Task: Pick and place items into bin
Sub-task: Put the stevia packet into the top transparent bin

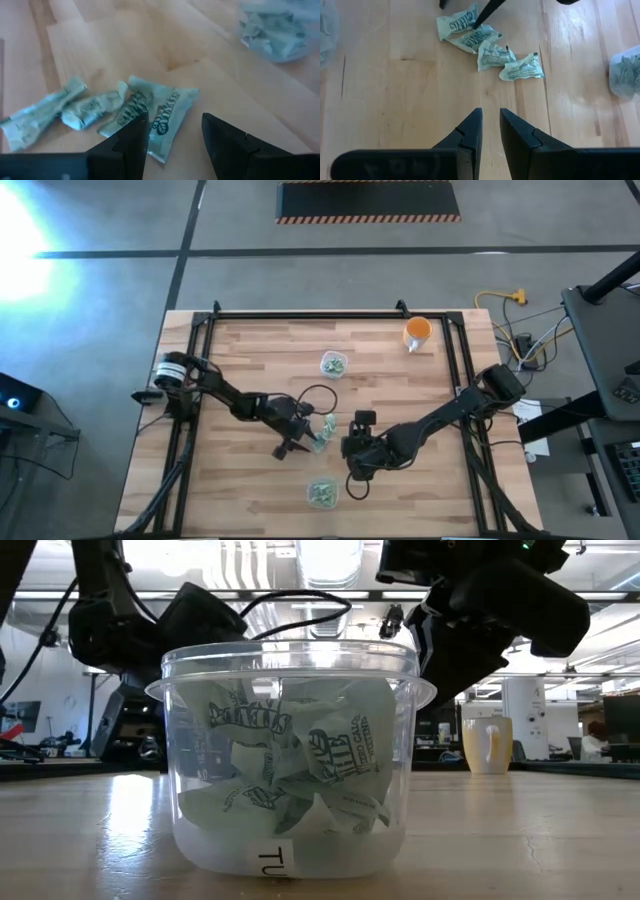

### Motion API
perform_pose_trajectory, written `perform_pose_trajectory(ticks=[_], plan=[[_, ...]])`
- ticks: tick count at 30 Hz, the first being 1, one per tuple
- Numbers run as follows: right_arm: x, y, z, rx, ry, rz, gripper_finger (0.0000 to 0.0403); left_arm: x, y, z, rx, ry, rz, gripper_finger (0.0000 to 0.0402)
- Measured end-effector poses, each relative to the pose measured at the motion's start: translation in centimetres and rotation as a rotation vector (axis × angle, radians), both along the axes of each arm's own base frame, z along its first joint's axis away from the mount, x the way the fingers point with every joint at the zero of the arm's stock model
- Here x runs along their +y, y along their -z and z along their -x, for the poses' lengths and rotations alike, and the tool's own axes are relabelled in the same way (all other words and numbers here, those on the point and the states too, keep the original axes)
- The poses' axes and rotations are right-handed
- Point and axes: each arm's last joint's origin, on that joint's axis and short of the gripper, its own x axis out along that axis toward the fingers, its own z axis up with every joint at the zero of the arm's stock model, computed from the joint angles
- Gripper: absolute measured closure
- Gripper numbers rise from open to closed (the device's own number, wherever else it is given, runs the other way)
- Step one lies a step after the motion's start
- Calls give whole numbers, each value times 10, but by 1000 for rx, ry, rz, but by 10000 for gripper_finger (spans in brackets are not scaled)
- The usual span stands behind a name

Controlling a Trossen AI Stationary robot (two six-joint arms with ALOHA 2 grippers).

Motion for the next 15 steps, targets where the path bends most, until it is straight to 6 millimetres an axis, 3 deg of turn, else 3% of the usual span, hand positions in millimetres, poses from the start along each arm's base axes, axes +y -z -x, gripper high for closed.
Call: perform_pose_trajectory(ticks=[8,15], plan=[[0,0,0,-1,1,-1,346,0,4,1,25,-5,-6,240],[0,0,0,-1,1,-1,346,1,5,1,27,-4,-12,310]])
